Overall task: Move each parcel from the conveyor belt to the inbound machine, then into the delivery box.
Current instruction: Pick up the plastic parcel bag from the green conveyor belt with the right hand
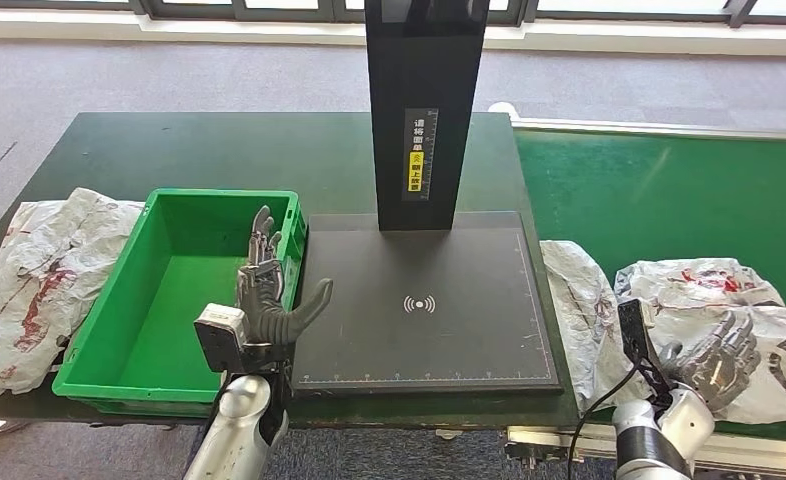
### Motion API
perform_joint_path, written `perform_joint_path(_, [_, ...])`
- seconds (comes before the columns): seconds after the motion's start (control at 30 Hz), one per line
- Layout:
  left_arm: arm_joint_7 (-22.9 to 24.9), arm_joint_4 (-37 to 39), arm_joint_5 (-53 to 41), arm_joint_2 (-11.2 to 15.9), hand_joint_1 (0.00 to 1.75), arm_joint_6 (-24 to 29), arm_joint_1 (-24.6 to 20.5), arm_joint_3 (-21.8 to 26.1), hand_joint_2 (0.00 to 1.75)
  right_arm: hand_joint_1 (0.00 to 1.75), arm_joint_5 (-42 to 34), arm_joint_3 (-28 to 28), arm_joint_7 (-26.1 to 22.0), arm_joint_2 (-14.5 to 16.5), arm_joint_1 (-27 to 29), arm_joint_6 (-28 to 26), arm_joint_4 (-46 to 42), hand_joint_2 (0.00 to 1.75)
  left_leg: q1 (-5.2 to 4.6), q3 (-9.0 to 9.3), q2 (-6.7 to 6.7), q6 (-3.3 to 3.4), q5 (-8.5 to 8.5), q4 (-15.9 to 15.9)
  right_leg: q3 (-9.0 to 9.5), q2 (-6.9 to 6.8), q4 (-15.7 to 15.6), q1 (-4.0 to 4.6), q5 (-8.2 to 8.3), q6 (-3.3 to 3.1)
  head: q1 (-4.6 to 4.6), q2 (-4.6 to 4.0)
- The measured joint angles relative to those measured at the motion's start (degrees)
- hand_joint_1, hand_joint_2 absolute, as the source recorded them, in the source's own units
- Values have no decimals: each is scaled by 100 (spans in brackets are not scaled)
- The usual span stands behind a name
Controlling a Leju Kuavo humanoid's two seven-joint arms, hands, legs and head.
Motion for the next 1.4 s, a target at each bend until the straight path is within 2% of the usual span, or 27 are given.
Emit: perform_joint_path(1.4, [0, -76, 28, 1, 0, 11, 21, -2, 175, 0, -163, -165, 62, -227, -107, 40, 885, 175, 0, 0, -1, 0, 0, 0, 0, -1, 0, 0, 0, 0, 0, -1])
